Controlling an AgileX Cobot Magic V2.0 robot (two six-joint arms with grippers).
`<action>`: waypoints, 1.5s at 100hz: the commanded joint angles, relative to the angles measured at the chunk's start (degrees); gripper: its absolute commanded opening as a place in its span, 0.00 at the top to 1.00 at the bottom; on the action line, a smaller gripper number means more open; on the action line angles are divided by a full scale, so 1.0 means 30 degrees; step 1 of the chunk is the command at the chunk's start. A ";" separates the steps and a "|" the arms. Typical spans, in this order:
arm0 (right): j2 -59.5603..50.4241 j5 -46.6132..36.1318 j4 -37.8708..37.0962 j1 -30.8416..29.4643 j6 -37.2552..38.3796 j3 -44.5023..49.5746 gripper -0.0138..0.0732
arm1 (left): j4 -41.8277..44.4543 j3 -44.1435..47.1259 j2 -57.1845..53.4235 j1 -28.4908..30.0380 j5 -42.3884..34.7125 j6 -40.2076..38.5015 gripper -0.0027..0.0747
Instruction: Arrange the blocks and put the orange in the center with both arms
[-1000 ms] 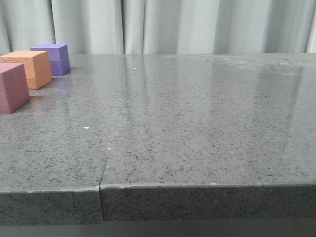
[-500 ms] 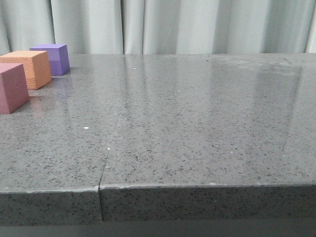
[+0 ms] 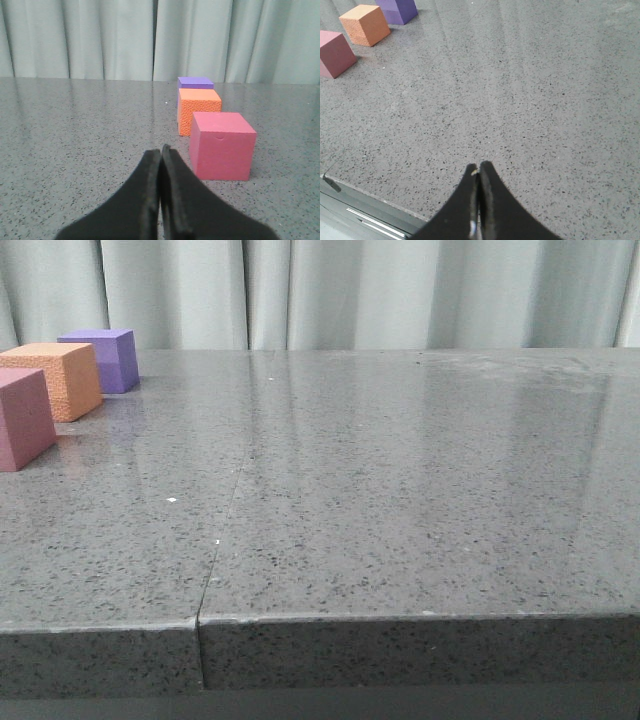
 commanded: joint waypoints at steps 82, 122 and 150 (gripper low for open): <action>0.0114 -0.1397 -0.0041 0.0054 -0.0219 -0.0501 0.92 | -0.0119 0.0755 -0.0562 0.0032 -0.1694 -0.0012 0.99; -0.0664 -0.8985 -0.0331 -0.3759 -0.0200 0.2668 0.92 | -0.0119 0.0755 -0.0562 0.0032 -0.1694 -0.0012 0.99; -0.3856 -1.1464 -0.1959 -0.8052 0.0757 0.6218 0.92 | -0.0119 0.0755 -0.0562 0.0032 -0.1694 -0.0012 0.99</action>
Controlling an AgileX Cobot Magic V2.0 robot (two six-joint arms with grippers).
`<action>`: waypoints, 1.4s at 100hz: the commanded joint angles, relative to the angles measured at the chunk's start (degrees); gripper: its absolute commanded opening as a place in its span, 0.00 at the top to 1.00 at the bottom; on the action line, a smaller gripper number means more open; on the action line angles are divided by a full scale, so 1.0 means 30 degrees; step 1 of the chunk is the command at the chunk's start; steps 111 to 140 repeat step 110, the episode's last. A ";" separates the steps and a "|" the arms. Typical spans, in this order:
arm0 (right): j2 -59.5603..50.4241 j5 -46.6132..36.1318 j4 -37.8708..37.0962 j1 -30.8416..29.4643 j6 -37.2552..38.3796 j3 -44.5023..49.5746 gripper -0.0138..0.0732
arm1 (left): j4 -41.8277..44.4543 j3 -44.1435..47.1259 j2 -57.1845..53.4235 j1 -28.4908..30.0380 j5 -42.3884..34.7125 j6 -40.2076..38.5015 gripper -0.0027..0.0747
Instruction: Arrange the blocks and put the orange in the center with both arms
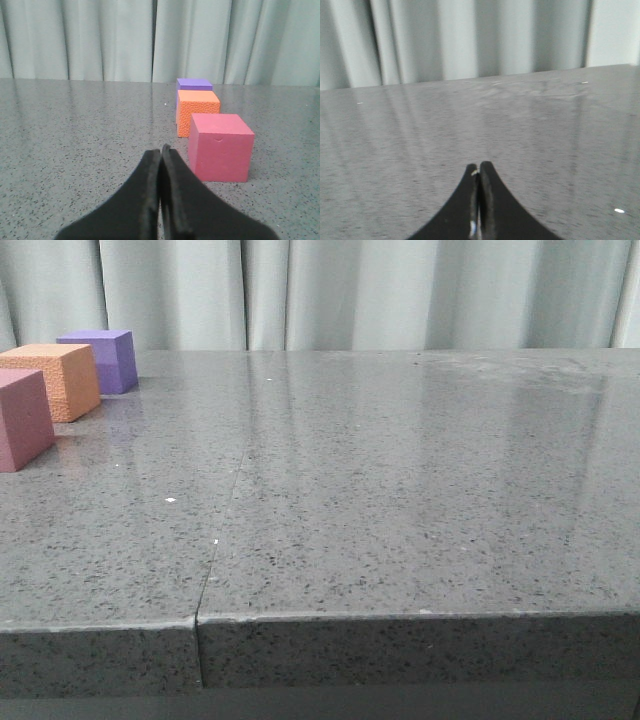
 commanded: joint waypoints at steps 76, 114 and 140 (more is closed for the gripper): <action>-0.4793 -0.0215 -0.1324 -0.1959 0.0778 0.2317 0.92 | -0.0119 0.0755 -0.0562 0.0032 -0.1626 -0.0012 0.99; -0.4793 -0.0215 -0.1324 -0.1959 0.0778 0.2317 0.92 | -0.0119 0.0755 -0.0562 0.0032 -0.1626 -0.0012 0.99; -0.4793 -0.0215 -0.1324 -0.1959 0.0778 0.2317 0.92 | -0.0119 0.0755 -0.0562 0.0032 -0.1626 -0.0012 0.99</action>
